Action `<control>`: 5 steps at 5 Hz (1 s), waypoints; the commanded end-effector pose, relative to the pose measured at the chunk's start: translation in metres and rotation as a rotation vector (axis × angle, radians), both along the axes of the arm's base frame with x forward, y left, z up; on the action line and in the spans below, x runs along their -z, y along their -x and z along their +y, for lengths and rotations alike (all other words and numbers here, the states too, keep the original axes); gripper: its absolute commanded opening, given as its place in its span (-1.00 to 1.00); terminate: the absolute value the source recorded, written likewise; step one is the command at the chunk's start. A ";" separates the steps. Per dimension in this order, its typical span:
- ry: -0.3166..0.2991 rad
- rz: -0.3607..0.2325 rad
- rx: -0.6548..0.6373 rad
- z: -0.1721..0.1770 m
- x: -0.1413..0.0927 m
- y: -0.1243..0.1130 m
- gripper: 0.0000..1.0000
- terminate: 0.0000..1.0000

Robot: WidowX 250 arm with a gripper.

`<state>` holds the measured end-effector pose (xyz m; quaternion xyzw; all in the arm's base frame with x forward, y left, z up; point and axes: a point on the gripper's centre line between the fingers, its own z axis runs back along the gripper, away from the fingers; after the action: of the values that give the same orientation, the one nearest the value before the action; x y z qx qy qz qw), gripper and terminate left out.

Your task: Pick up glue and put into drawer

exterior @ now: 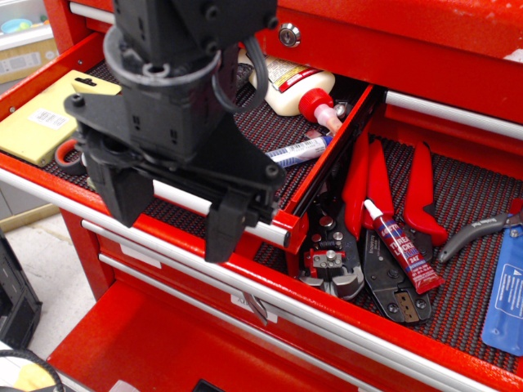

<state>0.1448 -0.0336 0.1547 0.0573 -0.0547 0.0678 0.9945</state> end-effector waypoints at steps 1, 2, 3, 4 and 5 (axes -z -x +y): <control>0.000 0.000 0.000 0.000 0.000 0.000 1.00 -1.00; -0.044 -0.060 -0.226 -0.037 -0.004 -0.021 1.00 -1.00; -0.029 -0.089 -0.411 -0.071 0.000 -0.048 1.00 -1.00; 0.044 -0.097 -0.591 -0.092 0.001 -0.088 1.00 -1.00; 0.142 -0.057 -0.614 -0.098 0.002 -0.111 1.00 -1.00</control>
<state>0.2553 -0.1326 0.1379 0.0144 -0.0496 0.3831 0.9223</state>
